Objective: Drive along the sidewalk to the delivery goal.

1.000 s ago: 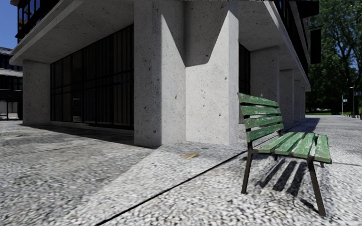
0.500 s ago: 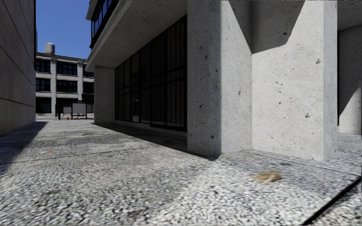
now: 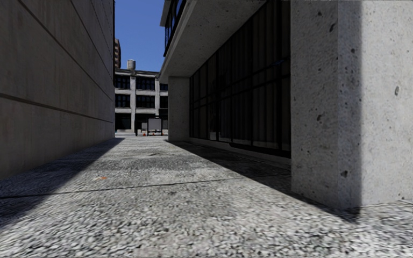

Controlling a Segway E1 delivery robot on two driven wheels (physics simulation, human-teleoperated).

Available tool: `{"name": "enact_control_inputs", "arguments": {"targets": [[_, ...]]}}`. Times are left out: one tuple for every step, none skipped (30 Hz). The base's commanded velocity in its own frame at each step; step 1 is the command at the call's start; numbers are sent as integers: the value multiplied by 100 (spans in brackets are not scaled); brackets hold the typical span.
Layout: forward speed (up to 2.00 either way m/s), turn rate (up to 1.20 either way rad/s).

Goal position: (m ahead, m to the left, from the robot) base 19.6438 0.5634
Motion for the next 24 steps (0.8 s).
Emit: {"name": "enact_control_inputs", "arguments": {"targets": [[200, 69], [200, 69], [200, 69], [200, 69], [200, 69], [200, 66], [200, 63], [200, 63], [200, 60], [200, 58], [200, 0], [200, 0], [200, 0], [200, 0], [200, 0], [200, 0], [200, 0], [200, 0], [200, 0], [200, 0], [200, 0], [200, 0], [200, 0], [200, 0]]}}
